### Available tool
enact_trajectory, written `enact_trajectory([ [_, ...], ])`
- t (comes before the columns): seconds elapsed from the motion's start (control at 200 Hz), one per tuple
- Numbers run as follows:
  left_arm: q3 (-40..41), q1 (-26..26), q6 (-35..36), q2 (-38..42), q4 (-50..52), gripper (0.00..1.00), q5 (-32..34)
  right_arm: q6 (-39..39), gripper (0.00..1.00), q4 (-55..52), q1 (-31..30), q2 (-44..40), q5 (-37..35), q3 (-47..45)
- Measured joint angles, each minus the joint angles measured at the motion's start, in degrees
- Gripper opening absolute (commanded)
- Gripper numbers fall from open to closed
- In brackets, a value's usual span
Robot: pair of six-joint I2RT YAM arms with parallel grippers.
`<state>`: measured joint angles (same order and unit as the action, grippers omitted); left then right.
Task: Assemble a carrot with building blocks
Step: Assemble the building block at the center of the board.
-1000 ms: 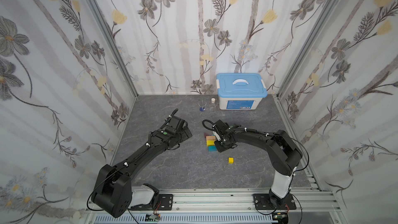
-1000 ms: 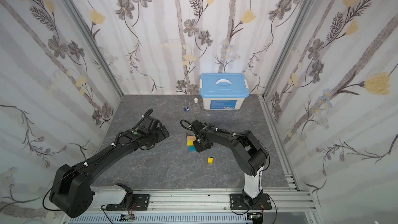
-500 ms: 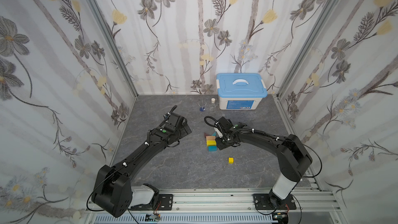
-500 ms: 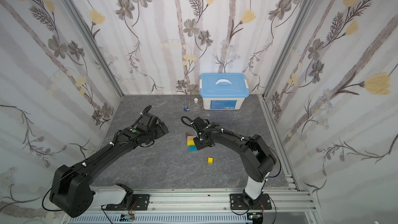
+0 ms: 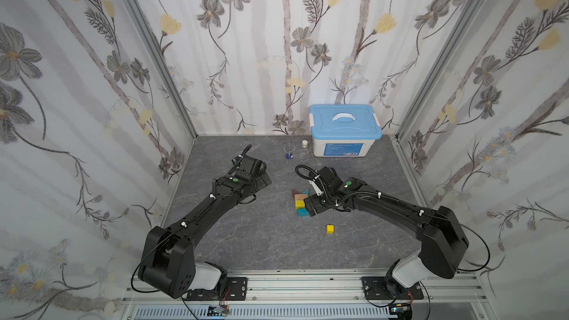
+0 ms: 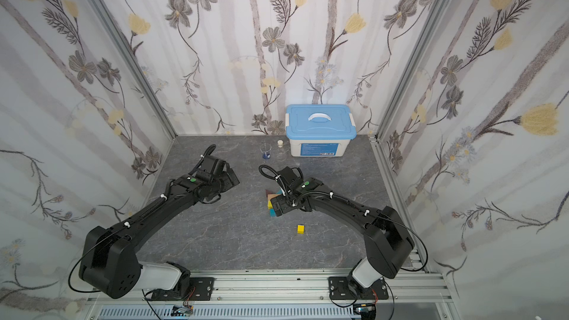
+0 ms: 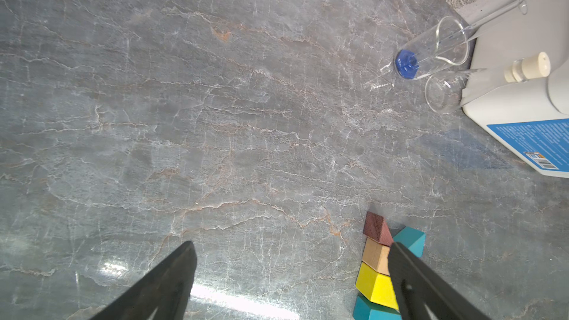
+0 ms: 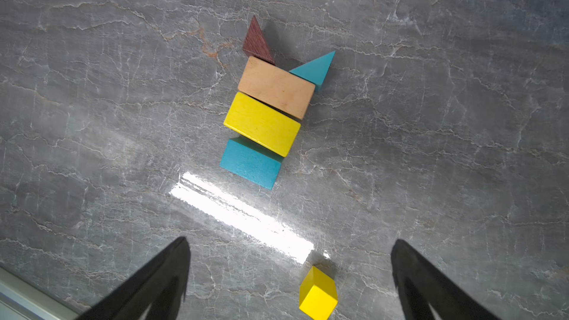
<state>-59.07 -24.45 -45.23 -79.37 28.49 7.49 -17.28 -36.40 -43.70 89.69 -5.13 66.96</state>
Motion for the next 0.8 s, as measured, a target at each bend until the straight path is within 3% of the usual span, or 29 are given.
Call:
enact_trajectory([
  [0.415, 2.9, -0.1, 0.1, 4.0, -0.4, 1.00, -0.2, 3.5, 1.00, 1.7, -2.9, 1.5, 2.8, -4.2],
  [0.799, 4.3, -0.8, 0.0, 4.9, -0.6, 1.00, -1.5, 3.6, 1.00, 4.2, -8.3, 8.2, 8.9, -0.8],
])
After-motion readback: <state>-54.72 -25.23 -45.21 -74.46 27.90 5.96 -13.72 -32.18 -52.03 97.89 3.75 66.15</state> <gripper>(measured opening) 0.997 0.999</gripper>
